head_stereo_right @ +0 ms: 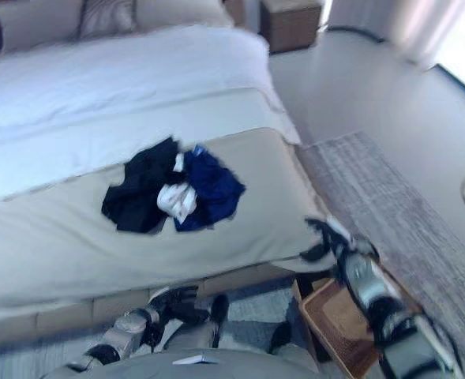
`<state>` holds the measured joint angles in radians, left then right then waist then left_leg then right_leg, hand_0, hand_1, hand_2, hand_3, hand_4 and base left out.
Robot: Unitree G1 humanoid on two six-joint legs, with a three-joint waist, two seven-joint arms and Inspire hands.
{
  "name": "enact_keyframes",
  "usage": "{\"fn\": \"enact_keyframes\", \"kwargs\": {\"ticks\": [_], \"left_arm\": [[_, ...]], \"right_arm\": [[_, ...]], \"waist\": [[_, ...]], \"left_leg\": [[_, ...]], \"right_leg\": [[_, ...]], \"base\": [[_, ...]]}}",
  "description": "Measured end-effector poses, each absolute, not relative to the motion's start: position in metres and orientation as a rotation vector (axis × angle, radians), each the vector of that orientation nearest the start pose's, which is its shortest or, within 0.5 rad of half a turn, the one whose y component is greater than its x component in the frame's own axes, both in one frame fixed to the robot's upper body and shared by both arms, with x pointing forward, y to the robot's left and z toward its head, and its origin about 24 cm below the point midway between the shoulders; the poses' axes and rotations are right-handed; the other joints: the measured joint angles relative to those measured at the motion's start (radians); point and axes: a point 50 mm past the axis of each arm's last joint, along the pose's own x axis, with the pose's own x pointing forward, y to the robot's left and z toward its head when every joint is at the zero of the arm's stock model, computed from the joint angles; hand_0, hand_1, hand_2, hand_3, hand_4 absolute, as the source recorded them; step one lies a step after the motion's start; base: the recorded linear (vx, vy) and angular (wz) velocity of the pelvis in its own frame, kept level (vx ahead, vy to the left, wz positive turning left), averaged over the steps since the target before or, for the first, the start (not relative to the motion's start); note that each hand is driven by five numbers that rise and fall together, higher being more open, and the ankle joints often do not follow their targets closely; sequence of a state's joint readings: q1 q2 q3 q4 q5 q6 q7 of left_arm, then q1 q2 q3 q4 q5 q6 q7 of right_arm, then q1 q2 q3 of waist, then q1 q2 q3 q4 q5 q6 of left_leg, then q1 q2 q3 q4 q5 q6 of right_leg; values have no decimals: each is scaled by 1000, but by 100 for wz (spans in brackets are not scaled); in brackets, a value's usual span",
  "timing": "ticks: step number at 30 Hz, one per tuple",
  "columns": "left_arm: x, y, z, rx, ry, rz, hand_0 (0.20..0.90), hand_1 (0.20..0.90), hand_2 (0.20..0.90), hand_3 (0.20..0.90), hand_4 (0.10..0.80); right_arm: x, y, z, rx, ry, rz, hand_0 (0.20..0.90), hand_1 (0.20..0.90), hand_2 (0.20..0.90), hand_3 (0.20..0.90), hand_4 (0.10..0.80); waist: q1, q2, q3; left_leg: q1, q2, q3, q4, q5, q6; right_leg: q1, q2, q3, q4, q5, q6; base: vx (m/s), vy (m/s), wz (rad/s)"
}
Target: Pick up the clothes from the bed and place them into the basket
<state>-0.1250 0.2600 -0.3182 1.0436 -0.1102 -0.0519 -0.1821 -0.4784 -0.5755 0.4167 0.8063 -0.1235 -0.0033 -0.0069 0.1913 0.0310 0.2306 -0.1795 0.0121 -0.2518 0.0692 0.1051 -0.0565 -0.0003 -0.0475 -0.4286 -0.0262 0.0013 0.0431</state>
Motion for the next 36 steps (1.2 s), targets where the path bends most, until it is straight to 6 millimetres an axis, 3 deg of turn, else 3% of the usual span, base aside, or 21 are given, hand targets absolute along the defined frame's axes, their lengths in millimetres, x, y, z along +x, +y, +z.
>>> {"fn": "enact_keyframes", "kwargs": {"ticks": [2, 3, 5, 10, 17, 22, 23, 26, 30, 36], "left_arm": [[190, 194, -124, 220, 871, -276, 900, 900, 900, 900, 800], [194, 192, -122, 214, 852, -277, 900, 900, 900, 900, 800], [209, 191, -113, 194, 791, -270, 900, 900, 900, 900, 800], [223, 203, -103, 225, 742, -220, 900, 900, 900, 900, 800], [205, 236, -108, 255, 804, -151, 900, 900, 900, 900, 800], [211, 232, -101, 207, 721, -164, 900, 900, 900, 900, 800], [213, 230, -99, 204, 697, -176, 900, 900, 900, 900, 800], [222, 223, -90, 191, 626, -199, 900, 900, 900, 900, 800], [225, 225, -86, 173, 603, -185, 900, 900, 900, 900, 800], [212, 241, -91, 195, 642, -113, 900, 900, 900, 900, 800]], "right_arm": [[353, -245, 58, -977, 250, 43, 900, 900, 900, 900, 800], [361, -242, 69, -1008, 222, 28, 900, 900, 900, 900, 800], [385, -222, 112, -1098, 75, -6, 900, 900, 900, 900, 800], [410, -189, 160, -1230, -31, -58, 900, 900, 900, 900, 800], [420, -218, 200, -1239, 110, -309, 900, 900, 900, 900, 800], [418, -240, 222, -1228, 234, -439, 900, 900, 900, 900, 800], [417, -245, 226, -1224, 250, -453, 300, 300, 300, 200, 100], [414, -255, 241, -1216, 267, -494, 300, 300, 300, 200, 100], [415, -254, 250, -1178, 184, -531, 300, 300, 300, 200, 100], [411, -203, 294, -908, -286, -564, 300, 300, 300, 200, 100]], "waist": [[47, 0, 49], [60, 1, 61], [129, -8, 104], [202, -29, 156], [286, -38, 235], [336, -47, 275], [341, -49, 277], [349, -52, 278], [337, -52, 278], [292, -71, 289]], "left_leg": [[-44, -10, -52, -3, 19, -7], [-49, -11, -60, -3, 19, -7], [-74, -19, -90, -7, 9, -7], [-122, -57, -132, 15, 21, -8], [-235, -119, -145, 90, 15, -22], [-328, -127, -144, 161, -21, -46], [-349, -126, -144, 173, -24, -45], [-399, -121, -144, 192, -28, -39], [-422, -117, -137, 206, -28, -39], [-391, -98, -91, 203, -21, -28]], "right_leg": [[-44, -5, -22, 55, -27, -7], [-49, -7, -30, 66, -38, -13], [-81, -20, -53, 121, -66, -14], [-120, -70, -81, 207, -109, -6], [-191, -121, -104, 256, -136, 18], [-264, -132, -124, 302, -141, 25], [-281, -133, -128, 313, -142, 25], [-326, -137, -132, 337, -146, 26], [-348, -136, -127, 342, -147, 25], [-337, -119, -72, 336, -143, 23]], "base": [[-72, 16, 70], [-26, 36, 68], [64, 19, 54], [-18, 89, 50], [-51, 100, 32], [-38, 20, 3], [0, 0, 0], [-27, -13, 5], [-12, -55, -3], [32, -57, -21]]}}
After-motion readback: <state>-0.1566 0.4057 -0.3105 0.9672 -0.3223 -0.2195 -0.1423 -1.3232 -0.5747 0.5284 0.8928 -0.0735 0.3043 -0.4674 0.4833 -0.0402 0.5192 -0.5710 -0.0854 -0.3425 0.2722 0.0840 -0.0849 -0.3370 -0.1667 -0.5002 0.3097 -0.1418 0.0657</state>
